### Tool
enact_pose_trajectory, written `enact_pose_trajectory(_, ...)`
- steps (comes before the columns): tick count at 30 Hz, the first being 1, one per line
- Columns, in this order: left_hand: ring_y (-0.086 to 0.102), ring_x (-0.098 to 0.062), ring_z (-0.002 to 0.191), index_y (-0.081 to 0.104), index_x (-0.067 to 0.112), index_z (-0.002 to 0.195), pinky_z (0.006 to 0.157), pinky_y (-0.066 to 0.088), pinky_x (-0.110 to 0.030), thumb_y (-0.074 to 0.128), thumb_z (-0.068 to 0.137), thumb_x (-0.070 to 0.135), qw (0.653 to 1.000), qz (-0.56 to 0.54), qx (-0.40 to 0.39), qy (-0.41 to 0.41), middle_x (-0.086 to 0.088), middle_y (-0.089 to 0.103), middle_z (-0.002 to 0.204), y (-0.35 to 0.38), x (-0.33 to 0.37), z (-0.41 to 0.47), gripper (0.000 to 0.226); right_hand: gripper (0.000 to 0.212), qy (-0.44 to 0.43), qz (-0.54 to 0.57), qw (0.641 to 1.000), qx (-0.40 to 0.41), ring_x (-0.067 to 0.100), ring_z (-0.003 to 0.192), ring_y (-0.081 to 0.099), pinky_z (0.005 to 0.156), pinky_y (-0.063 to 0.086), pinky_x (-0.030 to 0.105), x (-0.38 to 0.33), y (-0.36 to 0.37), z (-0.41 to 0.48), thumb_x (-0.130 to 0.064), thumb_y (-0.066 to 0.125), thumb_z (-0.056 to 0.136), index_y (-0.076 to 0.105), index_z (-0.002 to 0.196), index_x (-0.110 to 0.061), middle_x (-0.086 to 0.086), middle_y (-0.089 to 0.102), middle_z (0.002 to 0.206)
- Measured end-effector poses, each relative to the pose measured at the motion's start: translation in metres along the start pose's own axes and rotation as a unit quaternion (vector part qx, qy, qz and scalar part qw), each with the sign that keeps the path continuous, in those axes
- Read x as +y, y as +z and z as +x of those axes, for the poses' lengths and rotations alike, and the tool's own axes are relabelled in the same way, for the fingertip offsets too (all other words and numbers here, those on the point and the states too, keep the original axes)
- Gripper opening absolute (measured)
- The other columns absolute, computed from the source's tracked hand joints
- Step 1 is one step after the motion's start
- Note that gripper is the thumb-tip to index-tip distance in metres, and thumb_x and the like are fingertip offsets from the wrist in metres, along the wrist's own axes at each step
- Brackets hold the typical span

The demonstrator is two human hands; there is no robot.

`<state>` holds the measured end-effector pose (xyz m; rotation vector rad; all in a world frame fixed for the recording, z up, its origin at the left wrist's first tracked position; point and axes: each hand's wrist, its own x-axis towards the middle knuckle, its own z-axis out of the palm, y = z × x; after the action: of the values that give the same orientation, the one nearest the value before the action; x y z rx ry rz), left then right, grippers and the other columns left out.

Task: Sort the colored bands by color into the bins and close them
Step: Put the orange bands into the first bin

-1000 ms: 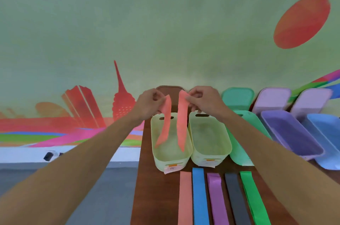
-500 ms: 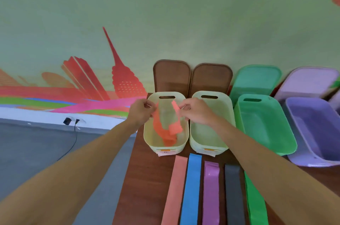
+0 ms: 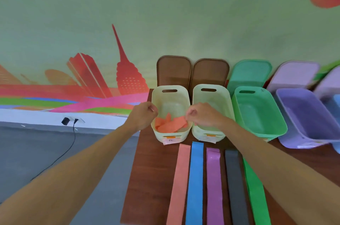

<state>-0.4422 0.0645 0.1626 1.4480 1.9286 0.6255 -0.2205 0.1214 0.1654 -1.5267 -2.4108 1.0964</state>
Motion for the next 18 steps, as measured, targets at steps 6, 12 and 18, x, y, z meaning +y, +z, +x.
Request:
enact_pose_trajectory(6, 0.061, -0.023, 0.085, 0.063, 0.017, 0.094, 0.076, 0.047, -0.032, 0.050, 0.089, 0.028, 0.995, 0.068, -0.062, 0.042, -0.001, 0.065, 0.085, 0.026, -0.021, -0.047, 0.018, 0.021, 0.043, -0.082, 0.995, -0.029, 0.018, 0.073, 0.061, 0.070, 0.048, 0.028, 0.010, 0.039, -0.048, -0.021, 0.056, 0.089, 0.068, 0.090, -0.004, 0.010, 0.068, 0.092)
enact_pose_trajectory(12, 0.063, -0.020, 0.088, 0.067, 0.020, 0.090, 0.081, 0.051, -0.030, 0.050, 0.087, 0.030, 0.983, 0.114, -0.141, 0.013, 0.002, 0.068, 0.092, 0.060, -0.055, -0.061, 0.020, 0.020, 0.073, -0.109, 0.989, -0.069, 0.019, 0.089, 0.062, 0.081, 0.051, 0.034, 0.044, 0.077, -0.050, -0.022, 0.055, 0.090, 0.068, 0.102, -0.012, 0.004, 0.067, 0.102)
enact_pose_trajectory(18, 0.063, -0.015, 0.090, 0.067, 0.020, 0.091, 0.083, 0.049, -0.027, 0.054, 0.087, 0.024, 0.979, 0.105, -0.172, -0.043, 0.004, 0.069, 0.096, 0.112, -0.079, -0.054, 0.014, 0.028, 0.112, -0.126, 0.984, -0.061, 0.027, 0.097, 0.062, 0.083, 0.053, 0.041, 0.086, 0.121, -0.023, -0.031, 0.051, 0.093, 0.059, 0.113, -0.014, 0.008, 0.064, 0.108)
